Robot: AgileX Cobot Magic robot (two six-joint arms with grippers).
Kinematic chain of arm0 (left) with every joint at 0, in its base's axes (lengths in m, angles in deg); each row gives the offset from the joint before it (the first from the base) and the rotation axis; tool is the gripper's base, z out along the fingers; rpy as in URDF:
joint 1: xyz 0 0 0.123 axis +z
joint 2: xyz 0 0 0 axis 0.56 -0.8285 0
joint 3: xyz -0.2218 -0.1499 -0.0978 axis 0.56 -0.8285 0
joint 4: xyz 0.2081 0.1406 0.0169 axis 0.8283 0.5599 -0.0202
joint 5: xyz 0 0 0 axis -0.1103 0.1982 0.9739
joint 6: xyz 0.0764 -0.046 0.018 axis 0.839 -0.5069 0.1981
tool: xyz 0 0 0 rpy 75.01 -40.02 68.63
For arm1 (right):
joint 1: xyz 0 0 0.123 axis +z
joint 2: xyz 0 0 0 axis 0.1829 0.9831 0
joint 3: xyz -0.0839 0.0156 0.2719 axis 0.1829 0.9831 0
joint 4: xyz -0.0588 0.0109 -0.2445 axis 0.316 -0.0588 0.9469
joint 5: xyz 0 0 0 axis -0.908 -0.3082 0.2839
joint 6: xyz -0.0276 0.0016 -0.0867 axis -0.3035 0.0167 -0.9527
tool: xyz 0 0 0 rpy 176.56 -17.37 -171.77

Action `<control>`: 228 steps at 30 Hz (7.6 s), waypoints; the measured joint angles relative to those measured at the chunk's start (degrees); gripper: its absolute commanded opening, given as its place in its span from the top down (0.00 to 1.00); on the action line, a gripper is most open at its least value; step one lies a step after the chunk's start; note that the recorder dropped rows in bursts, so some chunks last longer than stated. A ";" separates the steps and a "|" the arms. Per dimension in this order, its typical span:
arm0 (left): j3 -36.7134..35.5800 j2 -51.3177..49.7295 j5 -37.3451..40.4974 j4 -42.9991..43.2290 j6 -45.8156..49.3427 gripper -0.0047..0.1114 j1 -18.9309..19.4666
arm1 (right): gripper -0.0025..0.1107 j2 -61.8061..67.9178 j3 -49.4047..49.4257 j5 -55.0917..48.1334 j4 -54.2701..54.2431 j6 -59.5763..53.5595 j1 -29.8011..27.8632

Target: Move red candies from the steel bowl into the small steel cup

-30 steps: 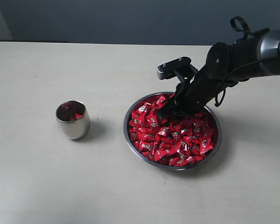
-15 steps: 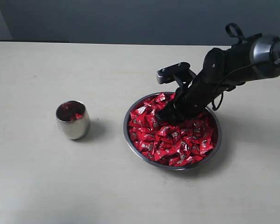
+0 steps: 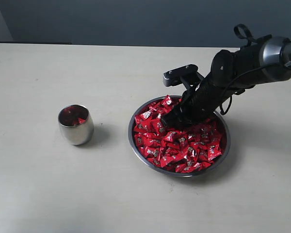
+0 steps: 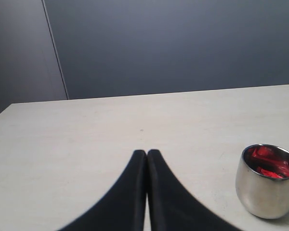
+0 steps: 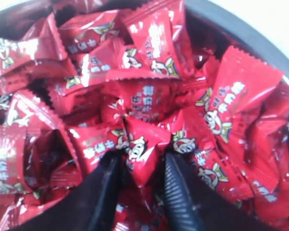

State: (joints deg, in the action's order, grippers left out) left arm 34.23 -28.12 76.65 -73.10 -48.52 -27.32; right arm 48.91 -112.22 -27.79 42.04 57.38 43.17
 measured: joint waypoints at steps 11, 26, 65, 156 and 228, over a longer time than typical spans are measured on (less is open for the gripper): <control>0.00 0.00 0.00 0.00 0.00 0.96 0.00 | 0.92 -0.75 0.00 -0.37 0.00 0.48 0.00; 0.00 0.00 0.00 0.00 0.00 0.96 0.00 | 0.92 -6.22 0.00 -1.10 0.46 0.63 0.00; 0.00 0.00 0.00 0.00 0.00 0.96 0.00 | 0.75 -3.06 0.00 2.56 1.09 0.72 0.00; 0.00 0.00 0.00 0.00 0.00 0.96 0.00 | 0.92 -11.18 0.00 4.02 -15.10 -11.97 0.09; 0.00 0.00 0.00 0.00 0.00 0.96 0.00 | 0.92 10.76 -24.17 -9.36 -48.99 -45.84 14.87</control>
State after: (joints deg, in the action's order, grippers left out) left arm 34.23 -28.12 76.65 -73.10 -48.52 -27.32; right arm 59.67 -136.40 -37.15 -6.96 11.54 58.03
